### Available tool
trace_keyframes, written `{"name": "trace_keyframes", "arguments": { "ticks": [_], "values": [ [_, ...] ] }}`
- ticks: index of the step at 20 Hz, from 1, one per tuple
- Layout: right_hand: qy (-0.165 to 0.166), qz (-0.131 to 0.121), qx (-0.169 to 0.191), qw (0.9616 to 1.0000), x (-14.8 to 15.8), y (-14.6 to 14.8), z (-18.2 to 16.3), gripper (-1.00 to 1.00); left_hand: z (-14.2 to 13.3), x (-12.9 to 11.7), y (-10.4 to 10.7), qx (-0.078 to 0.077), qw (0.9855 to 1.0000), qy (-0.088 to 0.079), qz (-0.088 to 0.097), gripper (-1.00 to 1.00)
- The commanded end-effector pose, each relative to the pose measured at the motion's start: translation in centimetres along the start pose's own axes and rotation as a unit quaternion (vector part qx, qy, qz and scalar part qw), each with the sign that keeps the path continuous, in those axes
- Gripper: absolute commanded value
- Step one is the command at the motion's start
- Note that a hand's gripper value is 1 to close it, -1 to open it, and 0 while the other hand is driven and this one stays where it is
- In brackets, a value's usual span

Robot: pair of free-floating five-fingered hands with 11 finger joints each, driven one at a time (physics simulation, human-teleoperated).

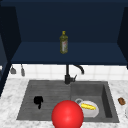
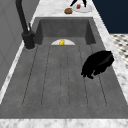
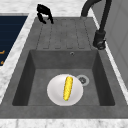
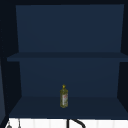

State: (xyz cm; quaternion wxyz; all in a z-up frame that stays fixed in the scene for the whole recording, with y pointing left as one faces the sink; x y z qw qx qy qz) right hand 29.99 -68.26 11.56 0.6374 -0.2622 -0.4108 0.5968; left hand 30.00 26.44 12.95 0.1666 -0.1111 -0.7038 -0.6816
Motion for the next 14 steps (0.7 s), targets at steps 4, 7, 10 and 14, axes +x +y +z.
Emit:
{"name": "trace_keyframes", "arguments": {
  "ticks": [4,7,10,14],
  "values": [
    [0.047,-0.014,0.013,0.9987,-2.1,2.4,-2.6,-1.00,0.0,0.0,0.0,0.000,1.0000,0.000,0.000,0.00],
    [0.063,-0.032,0.043,0.9966,-1.8,1.4,-4.5,-1.00,0.0,0.0,0.0,0.000,1.0000,0.000,0.000,0.00],
    [0.075,-0.021,0.060,0.9951,-1.0,0.4,-4.4,-1.00,0.0,0.0,0.0,0.000,1.0000,0.000,0.000,0.00],
    [0.056,-0.024,0.001,0.9981,-0.9,1.0,-0.5,-1.00,0.0,0.0,0.0,0.000,1.0000,0.000,0.000,0.00]
  ]
}}
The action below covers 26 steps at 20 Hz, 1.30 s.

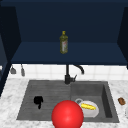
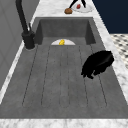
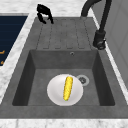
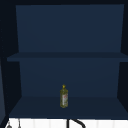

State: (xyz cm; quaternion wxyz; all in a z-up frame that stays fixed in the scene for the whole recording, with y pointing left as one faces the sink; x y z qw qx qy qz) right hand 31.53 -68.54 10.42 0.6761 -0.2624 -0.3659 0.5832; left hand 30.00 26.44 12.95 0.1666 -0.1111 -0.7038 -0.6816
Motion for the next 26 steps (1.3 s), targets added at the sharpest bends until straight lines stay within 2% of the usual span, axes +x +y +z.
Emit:
{"name": "trace_keyframes", "arguments": {
  "ticks": [1,5,9,11,13,16,21,24,26],
  "values": [
    [0.004,-0.005,-0.046,0.9989,-0.3,1.1,1.5,-1.00,0.0,0.0,0.0,0.000,1.0000,0.000,0.000,0.00],
    [0.005,-0.015,-0.085,0.9962,-0.5,0.4,3.0,-1.00,0.0,0.0,0.0,0.000,1.0000,0.000,0.000,0.00],
    [0.000,-0.010,-0.088,0.9961,-0.4,-0.8,4.8,-1.00,0.0,0.0,0.0,0.000,1.0000,0.000,0.000,0.00],
    [0.000,-0.010,-0.074,0.9972,-0.1,-1.0,5.8,-1.00,0.0,0.0,0.0,0.000,1.0000,0.000,0.000,0.00],
    [0.006,-0.009,-0.043,0.9990,0.0,-1.6,6.7,-1.00,0.0,0.0,0.0,0.000,1.0000,0.000,0.000,0.00],
    [0.010,-0.005,-0.019,0.9998,0.7,-1.9,7.9,-1.00,0.0,0.0,0.0,0.000,1.0000,0.000,0.000,0.00],
    [0.027,0.009,0.016,0.9995,2.4,-2.3,9.5,-1.00,0.0,0.0,0.0,0.000,1.0000,0.000,0.000,0.00],
    [0.040,0.017,0.044,0.9980,3.8,-2.1,9.9,-1.00,0.0,0.0,0.0,0.000,1.0000,0.000,0.000,0.00],
    [0.050,0.020,0.045,0.9975,4.7,-1.8,9.9,-1.00,0.0,0.0,0.0,0.000,1.0000,0.000,0.000,0.00]
  ]
}}
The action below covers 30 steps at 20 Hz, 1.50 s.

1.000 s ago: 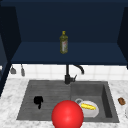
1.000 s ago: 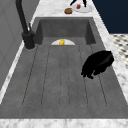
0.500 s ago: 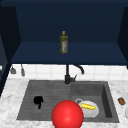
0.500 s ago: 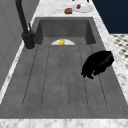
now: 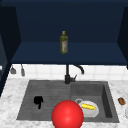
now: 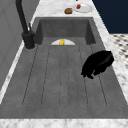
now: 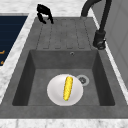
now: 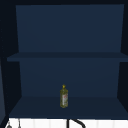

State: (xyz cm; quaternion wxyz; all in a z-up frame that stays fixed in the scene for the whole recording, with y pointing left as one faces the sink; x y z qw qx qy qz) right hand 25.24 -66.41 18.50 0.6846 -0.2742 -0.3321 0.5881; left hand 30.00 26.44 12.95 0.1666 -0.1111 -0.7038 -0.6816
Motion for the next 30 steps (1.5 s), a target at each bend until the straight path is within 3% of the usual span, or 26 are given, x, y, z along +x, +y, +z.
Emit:
{"name": "trace_keyframes", "arguments": {
  "ticks": [1,9,20,30],
  "values": [
    [0.023,0.011,0.031,0.9992,1.9,0.3,0.1,-1.00,0.0,0.0,0.0,0.000,1.0000,0.000,0.000,0.00],
    [0.047,0.017,0.040,0.9980,4.5,1.1,-0.4,-1.00,0.0,0.0,0.0,0.000,1.0000,0.000,0.000,0.00],
    [0.018,0.004,0.038,0.9991,2.6,2.2,-2.9,-1.00,0.0,0.0,0.0,0.000,1.0000,0.000,0.000,0.00],
    [0.030,0.010,0.040,0.9987,2.4,2.7,-5.5,-1.00,0.0,0.0,0.0,0.000,1.0000,0.000,0.000,0.00]
  ]
}}
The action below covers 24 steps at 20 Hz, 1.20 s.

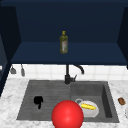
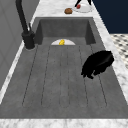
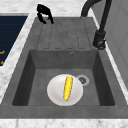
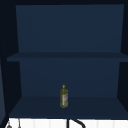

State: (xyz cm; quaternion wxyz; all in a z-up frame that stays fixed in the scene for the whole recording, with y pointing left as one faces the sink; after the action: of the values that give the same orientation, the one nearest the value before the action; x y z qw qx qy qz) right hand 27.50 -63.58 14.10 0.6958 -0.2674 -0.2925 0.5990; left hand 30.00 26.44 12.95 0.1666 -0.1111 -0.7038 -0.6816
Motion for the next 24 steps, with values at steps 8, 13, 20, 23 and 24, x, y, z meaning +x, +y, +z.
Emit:
{"name": "trace_keyframes", "arguments": {
  "ticks": [8,13,20,23,24],
  "values": [
    [0.002,0.004,-0.005,1.0000,-0.8,2.0,-3.0,-1.00,0.0,0.0,0.0,0.000,1.0000,0.000,0.000,0.00],
    [-0.020,-0.019,-0.018,0.9995,-1.7,1.8,-2.6,-1.00,0.0,0.0,0.0,0.000,1.0000,0.000,0.000,0.00],
    [-0.015,-0.025,-0.079,0.9965,-1.1,2.0,-1.9,1.00,0.0,0.0,0.0,0.000,1.0000,0.000,0.000,0.00],
    [-0.020,-0.034,-0.115,0.9926,-1.2,2.1,-1.8,1.00,0.0,0.0,0.0,0.000,1.0000,0.000,0.000,0.00],
    [-0.022,-0.036,-0.123,0.9916,-1.3,2.2,-1.7,1.00,0.0,0.0,0.0,0.000,1.0000,0.000,0.000,0.00]
  ]
}}
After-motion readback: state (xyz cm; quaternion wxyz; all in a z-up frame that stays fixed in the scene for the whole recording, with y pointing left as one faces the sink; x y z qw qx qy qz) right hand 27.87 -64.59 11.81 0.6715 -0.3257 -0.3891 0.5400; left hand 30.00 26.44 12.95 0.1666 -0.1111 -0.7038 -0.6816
